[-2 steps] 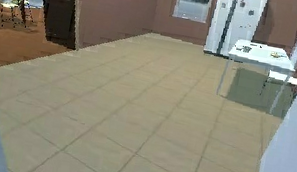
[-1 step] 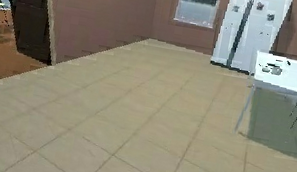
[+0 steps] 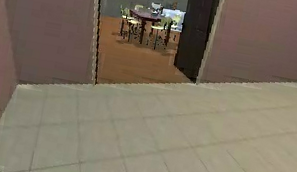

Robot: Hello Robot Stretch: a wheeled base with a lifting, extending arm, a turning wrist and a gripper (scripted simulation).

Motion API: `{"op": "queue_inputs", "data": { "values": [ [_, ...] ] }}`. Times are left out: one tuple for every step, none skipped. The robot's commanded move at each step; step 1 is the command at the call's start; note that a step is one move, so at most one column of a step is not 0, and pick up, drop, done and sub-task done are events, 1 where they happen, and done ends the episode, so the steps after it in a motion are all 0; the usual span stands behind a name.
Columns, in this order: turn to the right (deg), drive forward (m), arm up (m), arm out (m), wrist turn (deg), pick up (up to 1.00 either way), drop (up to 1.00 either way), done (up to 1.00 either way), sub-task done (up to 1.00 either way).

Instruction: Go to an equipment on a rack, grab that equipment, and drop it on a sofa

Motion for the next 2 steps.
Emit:
{"op": "queue_inputs", "data": {
  "values": [
    [0.0,1.00,0.00,0.00,0.0,0.00,0.00,0.00,0.00],
    [0.0,1.00,0.00,0.00,0.0,0.00,0.00,0.00,0.00]
  ]
}}
